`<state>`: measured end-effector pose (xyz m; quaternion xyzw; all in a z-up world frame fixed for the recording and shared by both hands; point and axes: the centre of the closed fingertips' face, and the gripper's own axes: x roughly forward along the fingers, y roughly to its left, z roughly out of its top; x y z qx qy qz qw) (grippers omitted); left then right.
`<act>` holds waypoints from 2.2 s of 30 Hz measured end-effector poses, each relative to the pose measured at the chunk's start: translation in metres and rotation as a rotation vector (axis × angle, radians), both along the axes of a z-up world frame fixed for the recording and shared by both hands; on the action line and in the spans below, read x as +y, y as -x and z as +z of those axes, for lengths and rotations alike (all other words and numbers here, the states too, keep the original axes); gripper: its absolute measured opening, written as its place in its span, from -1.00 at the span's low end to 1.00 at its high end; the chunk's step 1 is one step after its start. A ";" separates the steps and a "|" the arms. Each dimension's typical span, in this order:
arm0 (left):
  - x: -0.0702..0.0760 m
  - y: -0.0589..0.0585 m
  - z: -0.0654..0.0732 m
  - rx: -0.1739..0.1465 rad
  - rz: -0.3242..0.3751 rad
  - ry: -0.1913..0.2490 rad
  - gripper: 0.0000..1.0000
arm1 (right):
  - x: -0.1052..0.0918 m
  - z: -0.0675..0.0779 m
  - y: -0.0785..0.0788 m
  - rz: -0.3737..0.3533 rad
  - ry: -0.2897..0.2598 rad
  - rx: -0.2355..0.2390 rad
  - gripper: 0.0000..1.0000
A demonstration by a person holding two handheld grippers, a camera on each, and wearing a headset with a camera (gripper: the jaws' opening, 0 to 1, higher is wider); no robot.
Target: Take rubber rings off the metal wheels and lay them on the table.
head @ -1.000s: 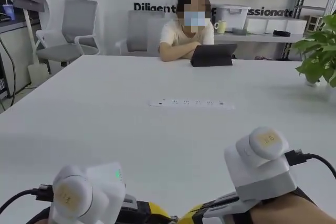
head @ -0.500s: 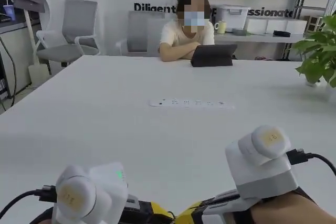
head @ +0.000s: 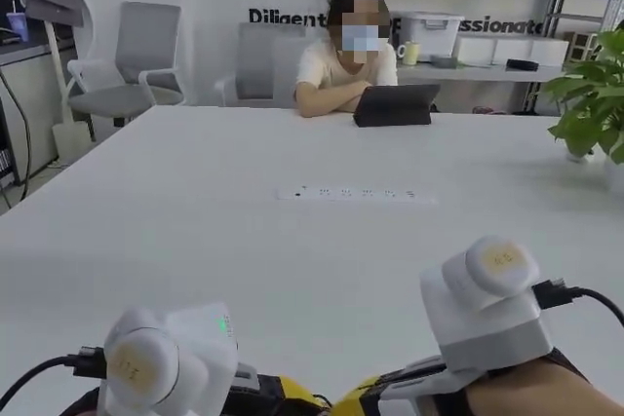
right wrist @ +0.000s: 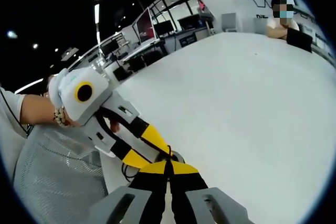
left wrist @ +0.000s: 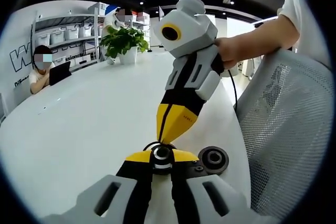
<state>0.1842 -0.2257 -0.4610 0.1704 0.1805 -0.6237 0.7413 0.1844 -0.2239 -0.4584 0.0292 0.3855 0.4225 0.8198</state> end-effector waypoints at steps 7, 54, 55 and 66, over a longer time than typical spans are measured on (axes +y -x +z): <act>-0.001 0.000 0.000 0.001 -0.001 -0.025 -0.85 | -0.003 -0.002 0.000 -0.006 0.015 0.002 -1.00; 0.044 0.026 0.092 -0.034 -0.095 -0.009 -0.05 | -0.006 0.010 0.004 0.002 -0.016 0.004 -1.00; 0.049 0.027 0.093 -0.039 -0.089 -0.016 -0.02 | -0.006 0.011 0.004 0.002 -0.017 0.002 -1.00; 0.099 0.038 0.113 -0.054 0.040 0.010 0.16 | -0.005 0.025 -0.001 -0.023 -0.071 -0.010 -1.00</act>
